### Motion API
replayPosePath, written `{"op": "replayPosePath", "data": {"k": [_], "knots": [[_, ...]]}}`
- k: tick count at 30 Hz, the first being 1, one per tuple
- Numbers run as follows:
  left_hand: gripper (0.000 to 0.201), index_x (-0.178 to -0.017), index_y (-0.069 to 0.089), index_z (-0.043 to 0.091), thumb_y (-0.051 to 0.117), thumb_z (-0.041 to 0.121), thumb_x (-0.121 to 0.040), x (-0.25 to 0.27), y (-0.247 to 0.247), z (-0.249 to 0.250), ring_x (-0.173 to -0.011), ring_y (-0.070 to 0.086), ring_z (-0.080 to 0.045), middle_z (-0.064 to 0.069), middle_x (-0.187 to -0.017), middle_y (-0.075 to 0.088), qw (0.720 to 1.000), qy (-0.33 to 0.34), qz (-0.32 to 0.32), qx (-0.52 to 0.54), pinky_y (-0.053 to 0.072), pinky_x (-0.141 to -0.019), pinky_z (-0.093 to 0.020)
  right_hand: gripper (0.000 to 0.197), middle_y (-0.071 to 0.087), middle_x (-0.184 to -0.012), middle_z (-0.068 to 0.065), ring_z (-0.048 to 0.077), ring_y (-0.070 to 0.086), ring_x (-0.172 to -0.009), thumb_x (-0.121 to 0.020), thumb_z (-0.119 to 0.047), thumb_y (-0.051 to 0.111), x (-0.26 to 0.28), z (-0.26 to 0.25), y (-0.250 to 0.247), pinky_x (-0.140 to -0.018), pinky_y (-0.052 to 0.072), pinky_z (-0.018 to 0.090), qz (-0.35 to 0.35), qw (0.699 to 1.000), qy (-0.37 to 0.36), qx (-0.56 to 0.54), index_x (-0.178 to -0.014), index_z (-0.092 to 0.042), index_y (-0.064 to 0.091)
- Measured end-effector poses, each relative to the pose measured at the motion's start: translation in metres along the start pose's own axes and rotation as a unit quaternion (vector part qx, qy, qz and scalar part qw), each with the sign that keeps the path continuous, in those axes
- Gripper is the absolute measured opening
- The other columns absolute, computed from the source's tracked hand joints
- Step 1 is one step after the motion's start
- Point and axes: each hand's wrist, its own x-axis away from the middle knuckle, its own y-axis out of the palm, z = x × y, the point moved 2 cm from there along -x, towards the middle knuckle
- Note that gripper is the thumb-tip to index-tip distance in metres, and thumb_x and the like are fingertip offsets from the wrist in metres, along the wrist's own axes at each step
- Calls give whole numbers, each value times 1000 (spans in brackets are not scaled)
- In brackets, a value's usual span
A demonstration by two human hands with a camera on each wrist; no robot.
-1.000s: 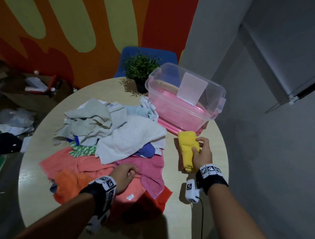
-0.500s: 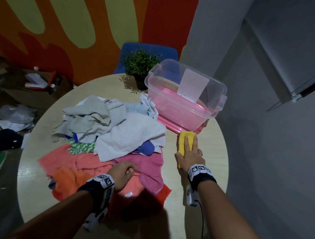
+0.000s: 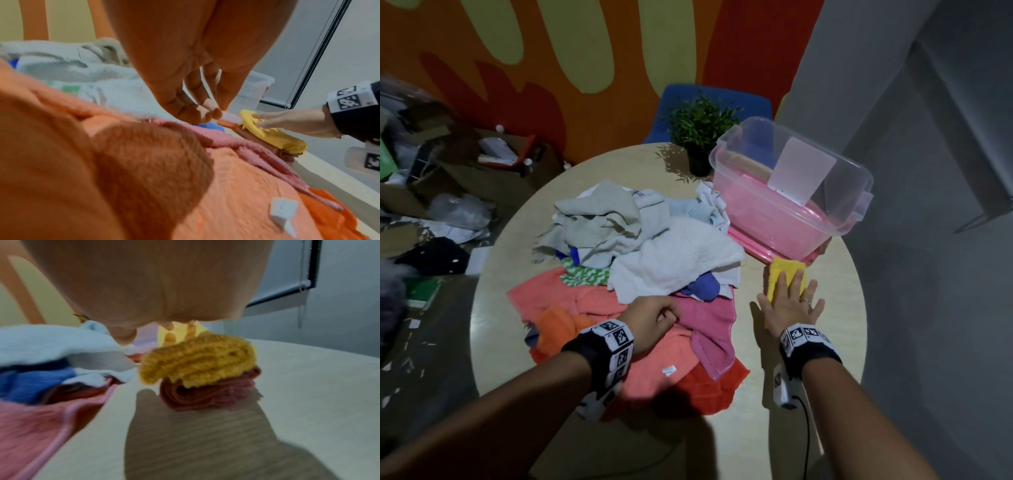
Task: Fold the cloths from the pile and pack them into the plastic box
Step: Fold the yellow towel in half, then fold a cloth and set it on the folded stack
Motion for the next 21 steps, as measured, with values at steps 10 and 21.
{"op": "replayPosePath", "data": {"k": [10,21], "knots": [[22,-92,72,22,76,8,-75,25,-38,-8,-78,64,-2,9,-88,72,986,28,-119,-109,45,-69,-13,22,69,-104,-3,18,61,-98,-81,-33,77,98,-84,31,-92,48,32,14,949,-246,-198,-101,-24,74],[62,-128,51,26,56,66,-80,84,18,-8,-118,39,-30,-2,-125,49,921,31,-142,-362,32,-90,-48,17,58,-114,-1,26,53,-106,-87,-24,59,141,-118,73,-94,43,37,31,964,-260,-53,-104,-22,63]]}}
